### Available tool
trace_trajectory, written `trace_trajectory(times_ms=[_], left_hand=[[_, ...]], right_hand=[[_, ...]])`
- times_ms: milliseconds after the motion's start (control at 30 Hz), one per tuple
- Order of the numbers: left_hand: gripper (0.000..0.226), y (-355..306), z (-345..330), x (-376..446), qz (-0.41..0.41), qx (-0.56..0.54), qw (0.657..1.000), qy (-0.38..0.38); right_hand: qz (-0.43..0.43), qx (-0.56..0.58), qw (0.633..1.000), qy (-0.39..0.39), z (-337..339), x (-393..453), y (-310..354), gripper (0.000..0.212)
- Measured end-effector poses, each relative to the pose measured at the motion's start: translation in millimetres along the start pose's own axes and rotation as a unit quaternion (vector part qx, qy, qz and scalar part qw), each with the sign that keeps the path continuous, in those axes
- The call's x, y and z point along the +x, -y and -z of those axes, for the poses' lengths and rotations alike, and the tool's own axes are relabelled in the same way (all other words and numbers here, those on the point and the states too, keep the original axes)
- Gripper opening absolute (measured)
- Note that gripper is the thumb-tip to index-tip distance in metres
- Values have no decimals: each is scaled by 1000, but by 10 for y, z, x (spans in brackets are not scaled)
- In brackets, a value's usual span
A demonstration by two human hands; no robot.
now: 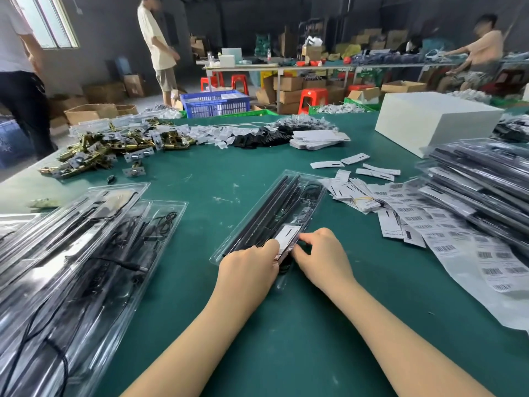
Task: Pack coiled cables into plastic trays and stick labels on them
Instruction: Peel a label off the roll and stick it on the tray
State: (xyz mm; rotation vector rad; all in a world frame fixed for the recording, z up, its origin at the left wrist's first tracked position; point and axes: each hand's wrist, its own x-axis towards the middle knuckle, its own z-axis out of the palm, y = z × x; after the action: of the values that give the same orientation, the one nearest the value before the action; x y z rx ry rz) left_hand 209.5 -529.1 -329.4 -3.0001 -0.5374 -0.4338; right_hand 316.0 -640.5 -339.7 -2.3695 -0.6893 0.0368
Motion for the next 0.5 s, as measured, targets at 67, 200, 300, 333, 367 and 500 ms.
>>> trace_trajectory(times_ms=[67,200,300,333,367,500], left_hand=[[18,9,-2,0,1,-3,1000,-13],[19,-13,27,-2,-1,-7,1000,5],[12,-18,105,-19,-32,-17,999,-28],[16,-14,133,-14,-50,-15,998,-40],[21,-3,143,-8,-61,3,997,-46],[43,105,67,51,-73,22,996,39]], right_hand=[[-4,17,1000,5,2,3,-15,29],[-57,148,985,-69,66,-27,-45,32],[11,84,996,-31,47,-100,-48,49],[34,47,998,-16,21,-101,-53,48],[39,19,999,-3,14,-92,-56,47],[44,-20,998,31,17,-62,-116,46]])
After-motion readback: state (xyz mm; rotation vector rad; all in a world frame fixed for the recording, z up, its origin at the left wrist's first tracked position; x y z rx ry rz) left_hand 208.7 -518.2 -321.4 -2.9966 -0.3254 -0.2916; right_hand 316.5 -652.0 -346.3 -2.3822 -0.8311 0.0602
